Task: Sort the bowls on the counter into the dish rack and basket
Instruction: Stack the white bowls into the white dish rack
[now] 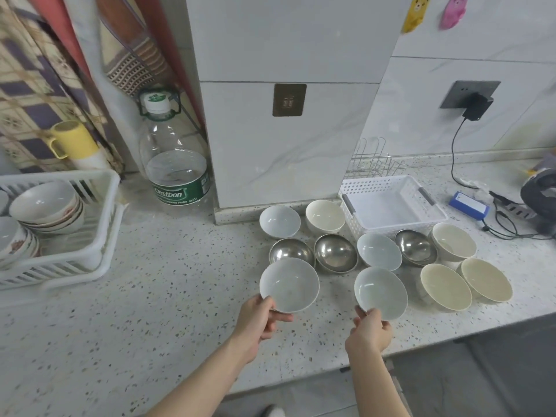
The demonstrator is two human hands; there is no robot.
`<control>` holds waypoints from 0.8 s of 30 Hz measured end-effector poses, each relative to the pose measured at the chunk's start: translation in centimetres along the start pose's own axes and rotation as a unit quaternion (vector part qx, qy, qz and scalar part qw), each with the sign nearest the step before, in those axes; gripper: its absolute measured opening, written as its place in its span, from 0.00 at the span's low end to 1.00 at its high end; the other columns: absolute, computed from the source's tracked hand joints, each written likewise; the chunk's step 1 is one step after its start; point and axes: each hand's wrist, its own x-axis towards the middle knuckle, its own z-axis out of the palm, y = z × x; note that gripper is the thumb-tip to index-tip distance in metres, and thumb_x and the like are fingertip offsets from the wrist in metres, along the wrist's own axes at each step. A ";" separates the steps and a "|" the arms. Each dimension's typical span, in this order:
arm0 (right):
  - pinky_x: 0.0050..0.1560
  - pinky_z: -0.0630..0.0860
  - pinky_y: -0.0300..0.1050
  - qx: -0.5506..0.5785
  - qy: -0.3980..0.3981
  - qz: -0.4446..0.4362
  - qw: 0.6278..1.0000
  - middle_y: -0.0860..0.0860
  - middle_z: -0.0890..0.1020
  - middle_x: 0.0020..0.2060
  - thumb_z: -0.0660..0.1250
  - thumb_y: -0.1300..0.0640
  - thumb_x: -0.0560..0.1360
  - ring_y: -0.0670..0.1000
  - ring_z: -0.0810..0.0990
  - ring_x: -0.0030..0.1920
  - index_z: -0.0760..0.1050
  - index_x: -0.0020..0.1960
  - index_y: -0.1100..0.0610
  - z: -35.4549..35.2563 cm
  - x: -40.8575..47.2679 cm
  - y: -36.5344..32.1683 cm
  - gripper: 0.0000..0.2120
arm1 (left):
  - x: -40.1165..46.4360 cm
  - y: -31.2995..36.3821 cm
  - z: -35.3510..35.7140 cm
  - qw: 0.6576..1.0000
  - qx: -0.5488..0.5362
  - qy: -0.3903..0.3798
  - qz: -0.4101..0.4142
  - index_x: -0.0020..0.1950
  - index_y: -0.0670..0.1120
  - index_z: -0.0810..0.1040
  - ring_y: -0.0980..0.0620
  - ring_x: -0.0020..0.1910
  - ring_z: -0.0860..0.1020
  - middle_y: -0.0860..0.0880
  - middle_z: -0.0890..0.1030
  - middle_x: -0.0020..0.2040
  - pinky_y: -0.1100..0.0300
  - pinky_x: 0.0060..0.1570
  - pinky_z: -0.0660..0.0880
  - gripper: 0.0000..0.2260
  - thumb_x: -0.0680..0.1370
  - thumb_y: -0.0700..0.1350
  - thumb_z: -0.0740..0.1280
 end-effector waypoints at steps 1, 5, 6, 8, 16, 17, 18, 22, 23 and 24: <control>0.34 0.64 0.41 -0.003 -0.012 -0.007 1.000 0.55 0.85 0.47 0.59 0.59 0.75 0.47 0.71 0.35 0.69 0.68 0.55 0.3 -0.7 0.5 0.20 | -0.2 0.3 -0.8 1.000 0.000 -0.002 0.007 0.58 0.44 0.75 0.55 0.22 0.65 0.38 0.86 0.42 0.64 0.22 0.60 0.14 0.76 0.37 0.57; 0.34 0.64 0.41 -0.012 -0.057 -0.039 0.998 0.55 0.86 0.43 0.60 0.59 0.73 0.47 0.69 0.34 0.73 0.64 0.56 2.1 -4.0 2.2 0.19 | -1.0 1.9 -4.7 0.999 -0.006 -0.012 0.032 0.60 0.44 0.73 0.54 0.23 0.64 0.37 0.86 0.43 0.63 0.22 0.60 0.14 0.76 0.36 0.56; 0.33 0.63 0.41 -0.013 -0.069 -0.048 0.996 0.55 0.85 0.42 0.60 0.60 0.73 0.47 0.69 0.33 0.73 0.63 0.56 2.6 -4.9 2.6 0.19 | -1.3 2.3 -5.8 0.999 -0.008 -0.012 0.040 0.60 0.43 0.73 0.54 0.23 0.64 0.37 0.86 0.43 0.63 0.22 0.60 0.14 0.76 0.36 0.56; 0.32 0.63 0.41 -0.015 -0.099 -0.065 0.993 0.53 0.85 0.38 0.60 0.61 0.72 0.47 0.68 0.31 0.74 0.58 0.56 3.6 -6.8 3.3 0.16 | -1.8 3.4 -8.4 0.998 -0.014 -0.005 0.059 0.60 0.43 0.73 0.54 0.23 0.64 0.37 0.86 0.43 0.63 0.22 0.59 0.14 0.77 0.36 0.57; 0.23 0.58 0.35 -0.054 -0.217 -0.119 0.967 0.51 0.74 0.30 0.59 0.66 0.70 0.46 0.64 0.23 0.67 0.35 0.56 9.0 -16.5 6.6 0.07 | -4.8 8.4 -21.1 0.988 -0.032 0.048 0.145 0.59 0.43 0.74 0.54 0.22 0.64 0.38 0.86 0.43 0.64 0.21 0.59 0.13 0.76 0.37 0.57; 0.22 0.58 0.35 -0.060 -0.235 -0.124 0.962 0.52 0.76 0.30 0.59 0.66 0.69 0.46 0.64 0.23 0.67 0.34 0.56 9.7 -17.8 7.2 0.07 | -5.2 8.9 -22.5 0.986 -0.037 0.052 0.152 0.59 0.43 0.73 0.54 0.22 0.64 0.37 0.86 0.43 0.64 0.21 0.59 0.13 0.76 0.37 0.57; 0.22 0.59 0.35 -0.065 -0.253 -0.128 0.957 0.54 0.77 0.31 0.59 0.66 0.69 0.46 0.64 0.23 0.67 0.34 0.57 10.3 -19.2 7.8 0.08 | -5.6 9.3 -23.8 0.984 -0.045 0.058 0.160 0.59 0.42 0.73 0.54 0.21 0.64 0.37 0.86 0.43 0.64 0.21 0.59 0.13 0.76 0.37 0.58; 0.25 0.61 0.38 -0.119 -0.320 -0.176 0.923 0.59 0.81 0.34 0.59 0.66 0.69 0.46 0.66 0.23 0.72 0.36 0.58 12.6 -24.0 10.2 0.07 | -7.1 10.8 -29.3 0.974 -0.064 0.090 0.199 0.59 0.43 0.74 0.54 0.20 0.63 0.37 0.86 0.43 0.64 0.20 0.58 0.12 0.77 0.37 0.59; 0.27 0.61 0.39 -0.144 -0.335 -0.194 0.911 0.59 0.82 0.34 0.59 0.65 0.70 0.47 0.66 0.24 0.73 0.38 0.58 13.2 -25.1 10.8 0.05 | -7.4 11.1 -30.8 0.971 -0.062 0.099 0.211 0.60 0.42 0.74 0.54 0.20 0.62 0.37 0.86 0.43 0.64 0.20 0.57 0.12 0.77 0.37 0.59; 0.27 0.62 0.40 -0.165 -0.350 -0.209 0.898 0.58 0.82 0.33 0.60 0.64 0.70 0.46 0.67 0.24 0.74 0.41 0.59 13.7 -26.2 11.4 0.05 | -7.8 11.4 -32.3 0.967 -0.059 0.107 0.222 0.60 0.43 0.74 0.54 0.20 0.62 0.37 0.86 0.43 0.64 0.21 0.57 0.12 0.77 0.38 0.59</control>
